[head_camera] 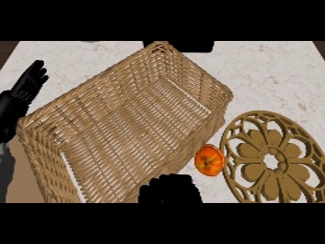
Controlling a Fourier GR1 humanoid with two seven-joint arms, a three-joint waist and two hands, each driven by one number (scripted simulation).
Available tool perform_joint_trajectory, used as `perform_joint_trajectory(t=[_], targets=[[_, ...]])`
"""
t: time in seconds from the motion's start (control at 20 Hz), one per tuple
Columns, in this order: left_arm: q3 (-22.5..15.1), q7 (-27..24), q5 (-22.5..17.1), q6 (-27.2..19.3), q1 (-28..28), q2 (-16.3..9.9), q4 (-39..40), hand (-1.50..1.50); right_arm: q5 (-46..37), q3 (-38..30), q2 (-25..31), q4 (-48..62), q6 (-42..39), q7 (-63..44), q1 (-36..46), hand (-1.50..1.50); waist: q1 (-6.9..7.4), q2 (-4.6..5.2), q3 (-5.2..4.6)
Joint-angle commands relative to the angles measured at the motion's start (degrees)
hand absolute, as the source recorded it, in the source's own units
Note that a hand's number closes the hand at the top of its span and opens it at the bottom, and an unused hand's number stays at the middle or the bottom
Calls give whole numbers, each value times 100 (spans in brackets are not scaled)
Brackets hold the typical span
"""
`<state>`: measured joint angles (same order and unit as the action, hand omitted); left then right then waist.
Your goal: Pick the squash from the placemat and place it in the basket
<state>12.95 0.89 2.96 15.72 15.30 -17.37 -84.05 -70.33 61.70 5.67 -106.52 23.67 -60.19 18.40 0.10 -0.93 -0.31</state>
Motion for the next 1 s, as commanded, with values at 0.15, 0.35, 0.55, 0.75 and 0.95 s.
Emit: perform_joint_trajectory(t=[0.15,0.35,0.55,0.75,0.95], targets=[[-441,-114,1,103,-42,508,11,0,-93,-659,-545,-408,-242,-1265,791,150,43,17,-6],[-384,-183,43,147,69,461,182,0,-129,-1274,-548,-308,-328,-1475,1335,150,98,52,-5],[-316,-269,71,222,201,379,316,0,-171,-1856,-550,-197,-332,-1672,1880,150,153,65,0],[-338,-296,112,191,231,518,384,0,-173,-2408,-551,77,-554,-1892,2361,150,209,66,1],[-456,-530,189,243,84,636,404,0,111,-3019,-555,554,-847,-2043,3028,150,258,83,6]])
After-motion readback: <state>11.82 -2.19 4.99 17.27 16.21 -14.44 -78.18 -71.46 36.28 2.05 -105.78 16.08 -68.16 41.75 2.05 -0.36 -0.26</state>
